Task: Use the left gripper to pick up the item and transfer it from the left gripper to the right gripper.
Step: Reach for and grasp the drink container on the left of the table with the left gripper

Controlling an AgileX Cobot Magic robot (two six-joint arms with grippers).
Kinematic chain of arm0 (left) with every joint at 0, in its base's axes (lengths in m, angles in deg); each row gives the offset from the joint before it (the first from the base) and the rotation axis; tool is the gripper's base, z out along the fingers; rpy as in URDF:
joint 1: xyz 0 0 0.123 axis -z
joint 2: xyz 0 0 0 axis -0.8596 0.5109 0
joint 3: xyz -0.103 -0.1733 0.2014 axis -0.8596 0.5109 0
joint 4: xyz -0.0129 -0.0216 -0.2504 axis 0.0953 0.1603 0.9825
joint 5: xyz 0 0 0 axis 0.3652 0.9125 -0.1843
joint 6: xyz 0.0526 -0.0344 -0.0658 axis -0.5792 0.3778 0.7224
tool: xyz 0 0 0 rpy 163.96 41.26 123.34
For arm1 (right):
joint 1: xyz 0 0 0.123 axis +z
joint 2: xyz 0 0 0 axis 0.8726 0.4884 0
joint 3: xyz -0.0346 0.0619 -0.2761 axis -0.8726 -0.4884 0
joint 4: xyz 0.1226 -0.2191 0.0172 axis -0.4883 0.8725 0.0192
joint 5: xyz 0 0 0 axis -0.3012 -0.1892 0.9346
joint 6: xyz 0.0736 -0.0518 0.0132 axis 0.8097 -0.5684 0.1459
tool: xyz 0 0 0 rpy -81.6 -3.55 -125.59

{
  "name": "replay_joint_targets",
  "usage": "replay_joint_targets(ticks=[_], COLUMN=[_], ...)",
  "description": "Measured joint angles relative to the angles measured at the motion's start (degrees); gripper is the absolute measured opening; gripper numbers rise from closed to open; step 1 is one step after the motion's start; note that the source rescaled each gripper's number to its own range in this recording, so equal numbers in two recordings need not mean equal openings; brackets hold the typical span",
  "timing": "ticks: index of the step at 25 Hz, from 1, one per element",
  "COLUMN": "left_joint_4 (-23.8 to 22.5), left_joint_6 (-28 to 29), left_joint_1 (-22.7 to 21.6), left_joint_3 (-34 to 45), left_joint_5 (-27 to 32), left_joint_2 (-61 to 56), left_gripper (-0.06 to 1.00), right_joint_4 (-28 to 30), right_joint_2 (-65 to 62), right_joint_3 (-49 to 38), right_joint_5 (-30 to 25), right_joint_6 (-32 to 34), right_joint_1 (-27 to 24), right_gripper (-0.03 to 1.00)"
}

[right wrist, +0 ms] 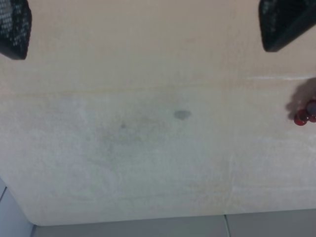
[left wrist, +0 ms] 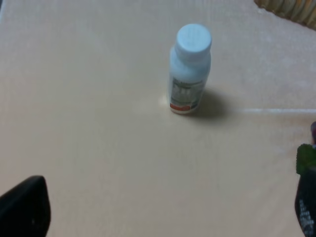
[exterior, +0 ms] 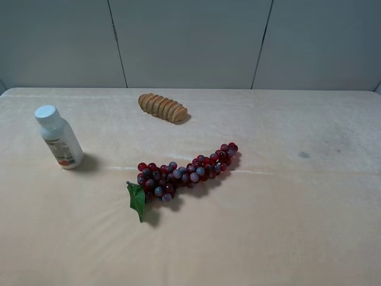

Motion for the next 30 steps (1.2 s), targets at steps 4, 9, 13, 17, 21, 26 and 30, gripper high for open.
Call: replay_joint_targets(ticks=[4,9,13,17,21,26,30], left_joint_4=[0.2,0.7,1.1,1.5,1.5,1.6,1.8], left_joint_6=[0.3,0.3,0.7,1.5,1.6,1.9,2.4], left_joint_1=[0.0,0.0,0.0,0.5,2.4,4.6,5.9], left_joint_3=[-4.3,-9.6,-12.7,-13.4,-13.4,-13.4,-13.4], left_joint_5=[-0.1,-0.6,-1.2,-2.3,-4.8,-9.1,-12.9], left_joint_2=[11.8,25.4,35.1,43.3,50.2,57.1,61.5], left_gripper=[1.00,1.00,1.00,1.00,1.00,1.00,1.00], right_joint_4=[0.0,0.0,0.0,0.0,0.0,0.0,0.0], right_joint_2=[0.0,0.0,0.0,0.0,0.0,0.0,0.0], right_joint_3=[0.0,0.0,0.0,0.0,0.0,0.0,0.0], right_joint_5=[0.0,0.0,0.0,0.0,0.0,0.0,0.0], right_joint_6=[0.0,0.0,0.0,0.0,0.0,0.0,0.0], right_joint_1=[0.0,0.0,0.0,0.0,0.0,0.0,0.0], right_gripper=[1.00,1.00,1.00,1.00,1.00,1.00,1.00])
